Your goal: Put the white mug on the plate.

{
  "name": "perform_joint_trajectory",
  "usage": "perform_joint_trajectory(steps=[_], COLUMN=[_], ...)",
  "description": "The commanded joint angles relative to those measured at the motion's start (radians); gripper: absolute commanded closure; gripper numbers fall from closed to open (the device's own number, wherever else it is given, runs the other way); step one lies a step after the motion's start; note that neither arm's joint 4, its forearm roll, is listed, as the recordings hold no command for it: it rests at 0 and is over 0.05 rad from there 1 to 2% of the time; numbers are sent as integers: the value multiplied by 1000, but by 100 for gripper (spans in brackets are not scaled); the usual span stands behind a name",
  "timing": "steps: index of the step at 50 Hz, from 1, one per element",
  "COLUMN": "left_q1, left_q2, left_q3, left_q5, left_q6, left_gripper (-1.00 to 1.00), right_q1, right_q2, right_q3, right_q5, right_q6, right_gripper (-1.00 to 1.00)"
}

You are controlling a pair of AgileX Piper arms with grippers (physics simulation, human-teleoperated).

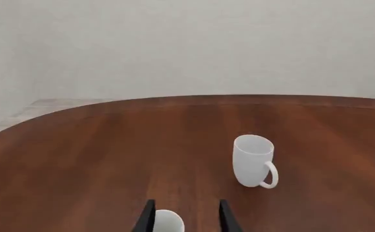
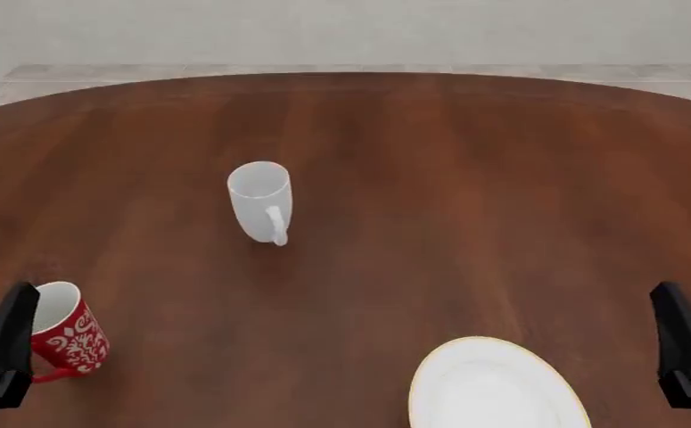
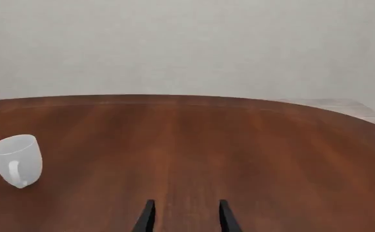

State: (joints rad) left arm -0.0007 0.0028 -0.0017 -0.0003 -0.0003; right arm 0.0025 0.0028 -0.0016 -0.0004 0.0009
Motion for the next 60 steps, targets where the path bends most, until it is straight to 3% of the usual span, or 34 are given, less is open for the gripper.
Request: perform_joint_trajectory(steps=[1, 13, 14, 16, 27, 32, 36, 40, 43, 52, 60], left_q1=[1, 0, -12, 0, 1, 0, 0, -1, 0, 0, 0], left_q2=[5, 6, -1, 7, 5, 2, 1, -1, 8, 12, 15], left_q3=[-2, -2, -15, -2, 1, 1, 0, 1, 1, 1, 1], left_q5=[-2, -3, 14, -4, -4, -2, -11, -11, -4, -9, -18], left_q6=[0, 0, 0, 0, 1, 1, 10, 11, -1, 0, 4], left_gripper=[-100, -100, -100, -100, -100, -100, -100, -100, -100, -100, -100], right_q1=[2, 5, 28, 5, 14, 54, 74, 114, 132, 284, 330], right_q2=[6, 7, 68, 7, 10, 17, 96, 240, 244, 526, 685], right_q3=[-2, -3, -2, -3, -3, -4, -3, -6, -45, -223, -337], right_q5=[-3, -3, -50, -2, -2, -3, -55, -141, -107, -43, 13], right_q6=[0, 1, -5, 0, -3, -33, -46, -101, -105, -201, -225], right_gripper=[-100, -100, -100, -100, -100, -100, -100, -100, -100, -100, -100])
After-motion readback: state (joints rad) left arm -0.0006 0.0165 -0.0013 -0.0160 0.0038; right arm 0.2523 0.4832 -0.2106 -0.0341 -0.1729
